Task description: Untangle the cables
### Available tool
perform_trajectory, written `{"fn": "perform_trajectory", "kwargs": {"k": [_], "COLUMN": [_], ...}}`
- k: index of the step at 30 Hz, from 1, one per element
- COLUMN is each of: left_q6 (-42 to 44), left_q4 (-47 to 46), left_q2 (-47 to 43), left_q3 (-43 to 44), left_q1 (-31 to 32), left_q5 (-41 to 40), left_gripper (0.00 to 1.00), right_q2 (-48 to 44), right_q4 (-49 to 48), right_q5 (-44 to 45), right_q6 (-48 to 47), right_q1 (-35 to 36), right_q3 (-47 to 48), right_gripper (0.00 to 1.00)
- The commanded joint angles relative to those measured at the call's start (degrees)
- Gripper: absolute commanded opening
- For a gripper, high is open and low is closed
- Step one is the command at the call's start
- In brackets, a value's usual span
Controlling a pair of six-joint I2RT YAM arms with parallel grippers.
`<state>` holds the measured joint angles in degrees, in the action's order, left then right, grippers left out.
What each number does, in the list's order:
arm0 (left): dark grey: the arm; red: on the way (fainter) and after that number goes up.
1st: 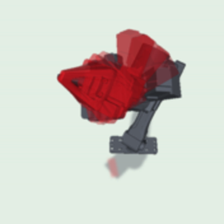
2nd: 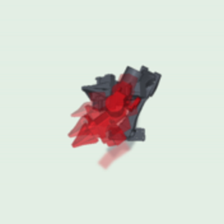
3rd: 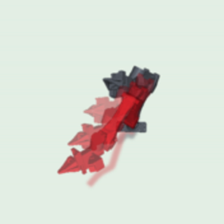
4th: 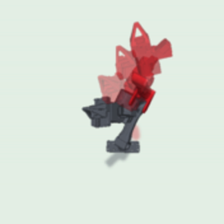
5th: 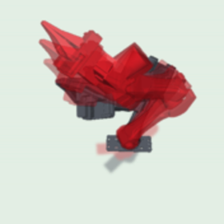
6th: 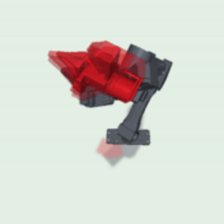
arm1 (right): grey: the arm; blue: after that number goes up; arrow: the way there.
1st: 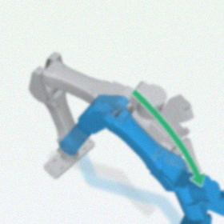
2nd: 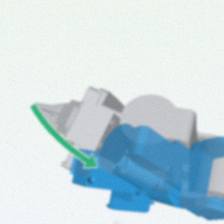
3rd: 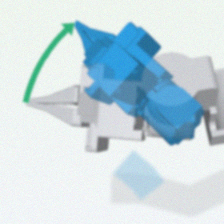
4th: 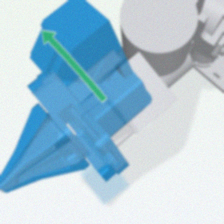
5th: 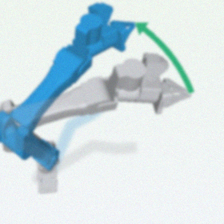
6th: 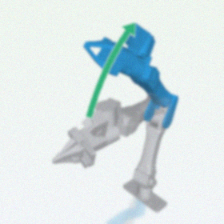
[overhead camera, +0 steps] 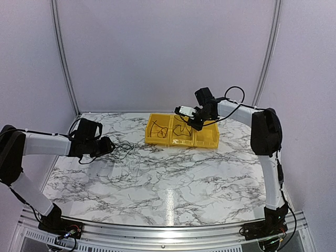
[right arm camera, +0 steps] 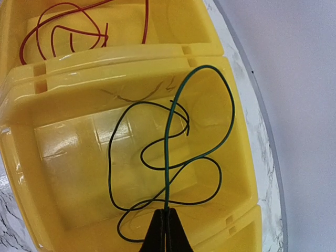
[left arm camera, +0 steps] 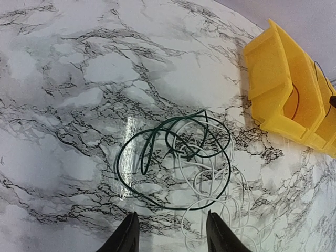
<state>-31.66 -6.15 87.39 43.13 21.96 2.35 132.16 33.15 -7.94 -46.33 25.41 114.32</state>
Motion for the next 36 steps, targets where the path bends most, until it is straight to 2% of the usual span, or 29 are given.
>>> {"fn": "perform_trajectory", "kwargs": {"k": [1,11,17,18,21,24,26,31,36], "left_q6": [0.19,0.5,1.22,1.37,1.78,2.08,2.15,0.62,1.56], "left_q4": [-0.8,-0.17,0.74,0.86,1.47,2.32,3.01,8.23,11.61], "left_q2": [1.46,2.93,2.95,2.92,2.96,3.15,3.85,7.95,12.72], "left_q3": [2.17,3.84,4.43,4.49,4.9,5.53,6.18,11.16,17.17], "left_q1": [-0.29,-0.29,-0.31,-0.27,-0.27,-0.33,-0.33,-0.42,-0.42], "left_q5": [0.88,1.78,1.76,1.7,1.54,0.97,0.35,-0.84,-1.94], "left_gripper": [0.46,0.47,0.47,0.47,0.47,0.47,0.47,0.46,0.45], "right_q2": [0.93,6.87,9.68,8.74,4.0,-1.37,-4.45,-10.06,-14.44], "right_q4": [-0.38,-1.27,3.2,3.61,5.7,8.35,9.68,11.91,9.66], "right_q5": [-0.36,1.27,0.54,-0.06,-3.91,-6.44,-6.39,-8.69,-11.07], "right_q6": [1.64,2.41,4.57,5.24,8.43,9.42,8.5,7.38,8.03], "right_q1": [1.19,2.76,2.73,2.76,2.25,1.84,1.84,0.87,0.62], "right_q3": [1.82,5.7,12.84,13.06,13.07,12.09,10.58,7.89,1.2], "right_gripper": [0.0,0.0,0.01,0.04,0.26,0.44,0.5,0.52,0.52]}}
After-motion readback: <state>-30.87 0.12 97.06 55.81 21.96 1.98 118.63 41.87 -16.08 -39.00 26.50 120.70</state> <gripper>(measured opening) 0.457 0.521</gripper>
